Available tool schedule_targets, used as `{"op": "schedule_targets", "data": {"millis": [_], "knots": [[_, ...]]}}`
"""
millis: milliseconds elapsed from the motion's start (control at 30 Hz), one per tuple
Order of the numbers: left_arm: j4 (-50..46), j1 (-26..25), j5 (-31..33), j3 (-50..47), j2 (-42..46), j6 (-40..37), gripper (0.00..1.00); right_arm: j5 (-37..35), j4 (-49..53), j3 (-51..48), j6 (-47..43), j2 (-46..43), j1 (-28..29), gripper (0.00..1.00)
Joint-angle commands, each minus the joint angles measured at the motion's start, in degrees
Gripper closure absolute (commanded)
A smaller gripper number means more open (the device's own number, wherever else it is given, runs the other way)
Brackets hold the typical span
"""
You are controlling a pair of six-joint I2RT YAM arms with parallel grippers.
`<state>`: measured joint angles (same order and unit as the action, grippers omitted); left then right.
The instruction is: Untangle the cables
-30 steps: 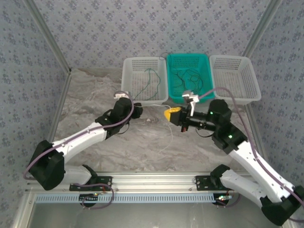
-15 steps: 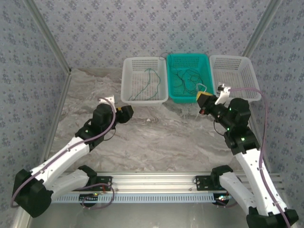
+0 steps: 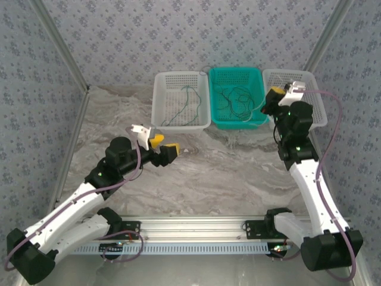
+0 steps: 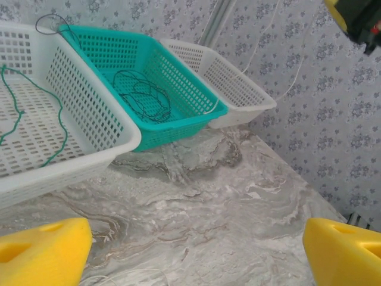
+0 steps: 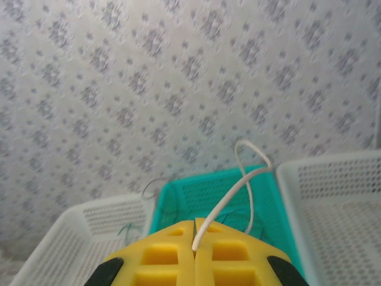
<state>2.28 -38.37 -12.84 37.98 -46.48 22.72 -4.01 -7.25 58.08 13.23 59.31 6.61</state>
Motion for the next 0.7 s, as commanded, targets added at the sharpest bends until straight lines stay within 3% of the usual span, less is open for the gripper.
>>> {"op": "schedule_targets", "data": {"millis": [0, 67, 200, 333, 467, 533, 667], "knots": [[0.68, -0.17, -0.51, -0.84, 0.60, -3.62, 0.07, -4.83, -5.11, 6.48, -3.76, 3.92, 0.02, 1.00], [1.01, -0.21, -0.02, -0.98, 0.58, -4.32, 0.07, -7.89, -2.25, 12.65, -5.65, 8.37, 0.85, 1.00], [1.75, -0.08, 0.95, -1.00, 0.64, -4.52, 0.07, -25.19, 4.71, 26.04, -11.95, 18.73, 2.97, 1.00], [1.58, 0.07, 1.57, -1.47, 0.68, -5.55, 0.06, -36.62, 5.39, 36.34, -19.30, 29.78, 2.72, 1.00], [2.55, 0.74, 2.47, -2.80, 0.58, -5.25, 0.06, -46.04, -0.90, 47.21, -34.07, 41.04, 4.25, 1.00], [3.26, 0.96, 2.38, -3.38, 0.74, -4.71, 0.06, -48.09, -3.58, 53.09, -40.29, 46.44, 4.19, 1.00], [3.49, 1.08, 2.25, -4.35, 1.47, -4.10, 0.06, -49.35, -13.29, 61.68, -62.61, 57.97, 4.42, 1.00]]}}
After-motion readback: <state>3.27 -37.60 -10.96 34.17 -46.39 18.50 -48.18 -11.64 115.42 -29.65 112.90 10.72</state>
